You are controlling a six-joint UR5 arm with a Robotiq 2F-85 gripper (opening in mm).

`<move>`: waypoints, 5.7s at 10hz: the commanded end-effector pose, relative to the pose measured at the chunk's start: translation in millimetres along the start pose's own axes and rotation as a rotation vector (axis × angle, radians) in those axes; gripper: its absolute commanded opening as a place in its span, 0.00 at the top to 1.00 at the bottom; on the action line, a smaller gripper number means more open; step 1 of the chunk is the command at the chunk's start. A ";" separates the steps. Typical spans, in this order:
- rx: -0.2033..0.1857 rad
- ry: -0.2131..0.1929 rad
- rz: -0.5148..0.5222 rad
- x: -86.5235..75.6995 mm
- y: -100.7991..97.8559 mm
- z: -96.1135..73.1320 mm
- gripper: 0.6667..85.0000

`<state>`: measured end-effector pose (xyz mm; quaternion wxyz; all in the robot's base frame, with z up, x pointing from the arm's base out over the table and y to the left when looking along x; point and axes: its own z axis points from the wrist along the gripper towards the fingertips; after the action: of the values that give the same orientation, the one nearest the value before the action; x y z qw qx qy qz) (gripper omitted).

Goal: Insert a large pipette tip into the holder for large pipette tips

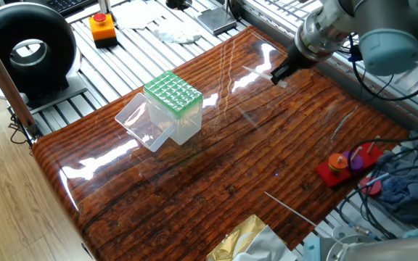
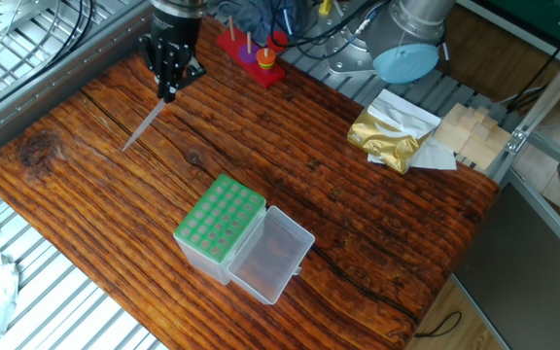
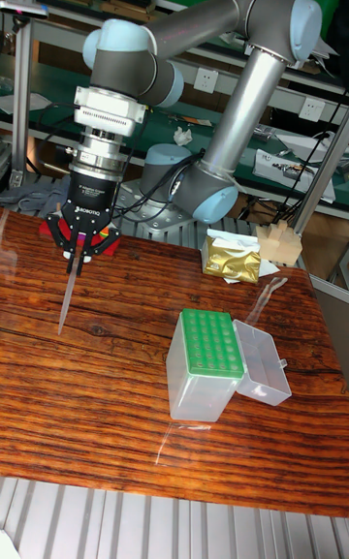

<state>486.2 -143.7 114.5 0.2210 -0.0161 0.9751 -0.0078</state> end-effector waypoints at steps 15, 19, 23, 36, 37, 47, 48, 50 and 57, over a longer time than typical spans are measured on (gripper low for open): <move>0.036 -0.077 0.038 -20.2 -4.3 -21.2 1.00; 0.052 -0.071 0.038 -7.3 5.1 -32.3 1.00; 0.049 -0.066 0.034 -11.3 1.9 -35.1 1.00; -0.041 -0.069 -0.331 -15.8 23.8 -38.1 1.00; -0.053 -0.068 -0.319 -15.2 26.7 -38.2 1.00; -0.084 -0.029 -0.282 -23.2 48.8 -43.8 1.00; -0.085 -0.017 -0.274 -31.8 59.9 -45.0 1.00; -0.075 0.002 -0.257 -43.9 78.1 -47.2 1.00; -0.006 0.077 -0.189 -57.5 125.8 -83.1 1.00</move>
<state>499.2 -37.7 195.9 0.1883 -0.1281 0.9735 -0.0209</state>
